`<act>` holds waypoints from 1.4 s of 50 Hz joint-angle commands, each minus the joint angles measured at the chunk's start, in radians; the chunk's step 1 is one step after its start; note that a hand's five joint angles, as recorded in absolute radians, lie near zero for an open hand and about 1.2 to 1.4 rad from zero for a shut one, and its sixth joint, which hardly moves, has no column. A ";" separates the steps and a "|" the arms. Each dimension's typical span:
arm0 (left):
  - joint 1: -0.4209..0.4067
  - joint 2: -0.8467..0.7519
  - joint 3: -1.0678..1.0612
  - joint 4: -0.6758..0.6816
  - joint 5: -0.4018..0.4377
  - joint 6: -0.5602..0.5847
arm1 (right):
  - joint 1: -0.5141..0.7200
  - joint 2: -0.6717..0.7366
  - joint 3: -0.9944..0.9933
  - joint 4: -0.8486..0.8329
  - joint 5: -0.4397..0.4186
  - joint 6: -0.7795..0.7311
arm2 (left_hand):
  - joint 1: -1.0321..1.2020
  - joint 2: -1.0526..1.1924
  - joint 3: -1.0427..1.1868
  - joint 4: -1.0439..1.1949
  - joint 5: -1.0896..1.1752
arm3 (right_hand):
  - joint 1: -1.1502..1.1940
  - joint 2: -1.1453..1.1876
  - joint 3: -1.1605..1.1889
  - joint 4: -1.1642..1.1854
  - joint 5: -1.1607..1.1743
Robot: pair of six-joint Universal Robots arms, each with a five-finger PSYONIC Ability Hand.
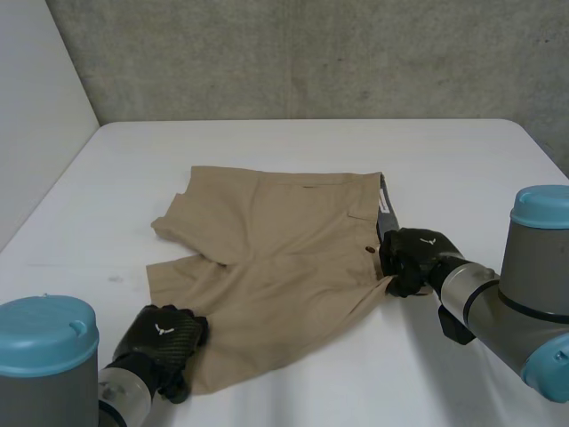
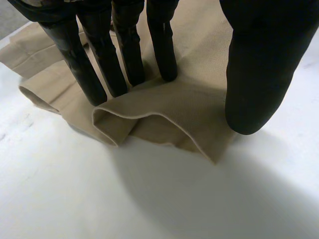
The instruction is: Fold the shorts.
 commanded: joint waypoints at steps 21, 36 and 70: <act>0.006 -0.029 0.008 0.089 -0.009 0.005 | 0.000 0.000 -0.020 -0.003 0.007 -0.056 | 0.841 0.848 0.842 0.852 0.856 | 0.413 0.217 0.195 0.205 0.250; -0.002 0.213 0.034 -0.206 0.020 0.005 | -0.012 -0.138 0.022 0.279 0.002 -0.612 | 0.841 0.848 0.842 0.852 0.856 | 0.413 0.217 0.195 0.205 0.250; 0.126 -0.316 0.734 -0.187 0.122 0.011 | -0.058 0.041 -0.289 0.172 0.022 -0.598 | 0.841 0.848 0.842 0.852 0.856 | 0.413 0.217 0.195 0.205 0.250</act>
